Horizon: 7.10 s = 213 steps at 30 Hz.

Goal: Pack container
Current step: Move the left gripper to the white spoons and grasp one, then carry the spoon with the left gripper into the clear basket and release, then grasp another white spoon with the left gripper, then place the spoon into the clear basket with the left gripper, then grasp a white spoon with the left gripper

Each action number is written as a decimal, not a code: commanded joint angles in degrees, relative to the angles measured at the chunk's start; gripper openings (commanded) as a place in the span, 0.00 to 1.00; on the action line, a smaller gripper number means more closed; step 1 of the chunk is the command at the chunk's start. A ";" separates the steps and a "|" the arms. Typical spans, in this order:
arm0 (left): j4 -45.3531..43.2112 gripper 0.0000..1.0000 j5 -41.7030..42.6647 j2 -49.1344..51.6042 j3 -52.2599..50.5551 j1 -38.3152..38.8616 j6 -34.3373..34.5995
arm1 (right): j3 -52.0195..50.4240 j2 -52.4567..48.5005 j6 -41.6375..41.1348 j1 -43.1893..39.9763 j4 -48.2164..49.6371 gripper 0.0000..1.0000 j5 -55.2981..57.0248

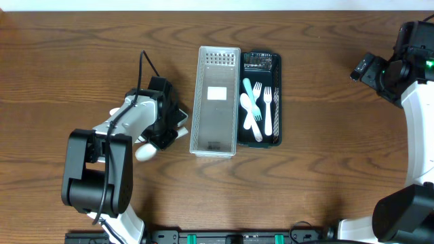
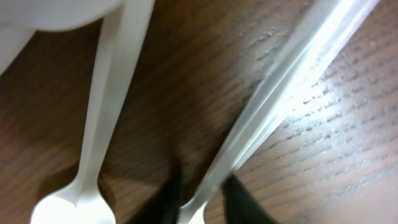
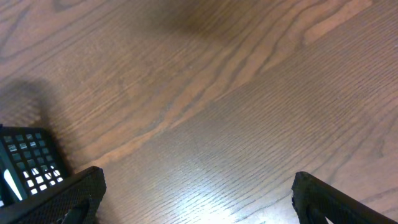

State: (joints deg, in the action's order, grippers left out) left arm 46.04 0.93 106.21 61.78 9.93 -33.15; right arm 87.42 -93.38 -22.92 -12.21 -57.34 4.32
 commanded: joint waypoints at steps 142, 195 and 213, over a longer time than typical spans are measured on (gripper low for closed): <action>-14.73 0.06 12.31 -4.59 13.57 14.25 47.39 | -0.22 -0.31 0.26 -0.48 -0.39 0.99 0.15; 0.70 0.67 1.64 11.56 18.16 -15.32 96.96 | -0.22 -0.31 0.26 -0.48 -0.74 0.99 0.15; 2.43 0.06 3.63 12.55 18.18 -15.39 81.88 | -0.22 -0.31 0.26 -0.48 -0.74 0.99 0.15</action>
State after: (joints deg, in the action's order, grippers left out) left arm 47.77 3.27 117.97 79.88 -5.15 55.46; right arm 87.35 -93.38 -22.92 -12.21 -58.02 4.32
